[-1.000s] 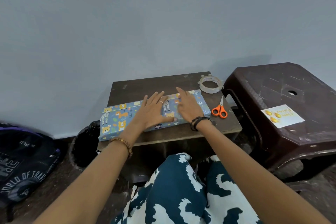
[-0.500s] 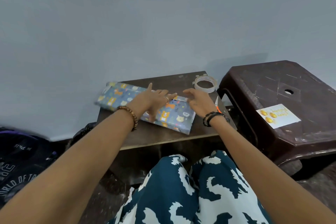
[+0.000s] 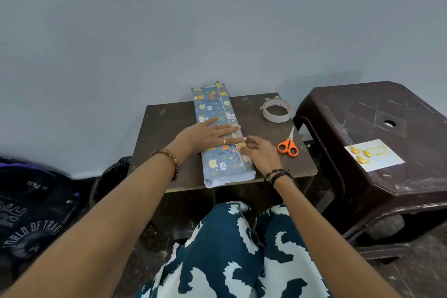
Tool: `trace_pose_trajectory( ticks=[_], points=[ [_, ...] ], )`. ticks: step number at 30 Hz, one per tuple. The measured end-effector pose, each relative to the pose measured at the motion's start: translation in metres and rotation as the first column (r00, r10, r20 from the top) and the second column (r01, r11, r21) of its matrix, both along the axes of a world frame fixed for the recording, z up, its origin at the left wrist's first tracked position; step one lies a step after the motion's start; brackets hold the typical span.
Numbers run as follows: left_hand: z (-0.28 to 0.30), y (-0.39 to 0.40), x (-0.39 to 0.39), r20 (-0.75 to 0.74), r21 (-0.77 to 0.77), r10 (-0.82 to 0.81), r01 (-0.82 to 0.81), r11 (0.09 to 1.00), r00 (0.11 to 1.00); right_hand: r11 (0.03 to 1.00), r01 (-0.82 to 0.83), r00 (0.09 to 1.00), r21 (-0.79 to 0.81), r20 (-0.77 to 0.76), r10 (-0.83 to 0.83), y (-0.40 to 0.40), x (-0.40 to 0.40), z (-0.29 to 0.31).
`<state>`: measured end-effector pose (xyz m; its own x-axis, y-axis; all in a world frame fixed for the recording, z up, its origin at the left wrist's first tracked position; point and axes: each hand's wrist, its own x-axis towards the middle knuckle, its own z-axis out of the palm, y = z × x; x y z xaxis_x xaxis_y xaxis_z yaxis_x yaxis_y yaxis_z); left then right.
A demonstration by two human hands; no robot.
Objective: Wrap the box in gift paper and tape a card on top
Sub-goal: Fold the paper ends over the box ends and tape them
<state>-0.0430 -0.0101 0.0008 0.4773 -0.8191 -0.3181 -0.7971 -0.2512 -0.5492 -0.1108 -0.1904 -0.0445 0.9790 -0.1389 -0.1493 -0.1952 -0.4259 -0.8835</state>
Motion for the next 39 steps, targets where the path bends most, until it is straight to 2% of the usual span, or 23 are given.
trace_pose_trajectory(
  ticks=[2, 4, 6, 7, 9, 11, 14, 17, 20, 23, 26, 28, 32, 34, 37, 39],
  points=[
    [-0.008, 0.011, -0.016, -0.133, -0.222, 0.199, -0.225, 0.949, 0.971, 0.996, 0.037, 0.999, 0.075, 0.009, -0.038, 0.003, -0.008, -0.007],
    [-0.020, 0.024, -0.033, -0.368, -0.489, 0.318, -0.473, 0.733, 0.873, 0.972, 0.058, 0.998, 0.229, -0.008, -0.057, 0.001, -0.016, -0.007],
    [-0.037, 0.039, -0.051, -0.499, -0.666, 0.266, -0.562, 0.491, 0.825, 0.910, 0.057, 0.998, 0.411, -0.034, -0.047, -0.005, -0.023, -0.007],
    [-0.046, 0.045, -0.060, -0.530, -0.717, 0.216, -0.569, 0.404, 0.820, 0.884, 0.035, 0.999, 0.466, -0.030, -0.024, -0.010, -0.025, -0.008],
    [-0.058, 0.055, -0.077, -0.574, -0.760, 0.123, -0.583, 0.288, 0.810, 0.891, -0.067, 0.998, 0.450, 0.027, 0.061, -0.018, -0.027, -0.013],
    [-0.062, 0.059, -0.088, -0.614, -0.753, 0.076, -0.612, 0.241, 0.786, 0.910, -0.186, 0.982, 0.371, 0.106, 0.158, -0.022, -0.030, -0.017],
    [-0.059, 0.060, -0.090, -0.634, -0.746, 0.042, -0.625, 0.230, 0.772, 0.896, -0.301, 0.953, 0.326, 0.148, 0.266, -0.022, -0.033, -0.016],
    [-0.056, 0.059, -0.090, -0.627, -0.746, 0.051, -0.618, 0.247, 0.777, 0.862, -0.318, 0.948, 0.394, 0.144, 0.283, -0.024, -0.036, -0.018],
    [-0.057, 0.054, -0.100, -0.665, -0.721, 0.062, -0.661, 0.208, 0.744, 0.872, -0.310, 0.950, 0.379, 0.168, 0.265, -0.022, -0.041, -0.018],
    [-0.058, 0.046, -0.112, -0.686, -0.691, 0.131, -0.697, 0.190, 0.716, 0.928, -0.311, 0.939, 0.207, 0.219, 0.265, -0.018, -0.045, -0.023],
    [-0.058, 0.033, -0.119, -0.572, -0.756, 0.263, -0.624, 0.198, 0.777, 0.971, -0.240, 0.928, 0.007, 0.295, 0.228, -0.009, -0.048, -0.025],
    [-0.055, 0.022, -0.121, -0.531, -0.781, 0.329, -0.601, 0.167, 0.781, 0.981, -0.153, 0.925, -0.119, 0.332, 0.184, -0.002, -0.051, -0.024],
    [-0.053, 0.004, -0.124, -0.570, -0.781, 0.360, -0.623, 0.042, 0.739, 0.968, 0.016, 0.900, -0.249, 0.426, 0.095, 0.006, -0.054, -0.024],
    [-0.052, -0.004, -0.127, -0.615, -0.773, 0.347, -0.627, -0.091, 0.708, 0.953, 0.055, 0.887, -0.299, 0.453, 0.091, 0.007, -0.055, -0.027],
    [-0.047, -0.013, -0.131, -0.743, -0.669, 0.303, -0.656, -0.348, 0.597, 0.946, 0.080, 0.867, -0.313, 0.490, 0.089, 0.007, -0.056, -0.031],
    [-0.045, -0.017, -0.132, -0.784, -0.619, 0.282, -0.665, -0.417, 0.554, 0.943, 0.095, 0.856, -0.320, 0.510, 0.087, 0.008, -0.057, -0.032]
  ],
)
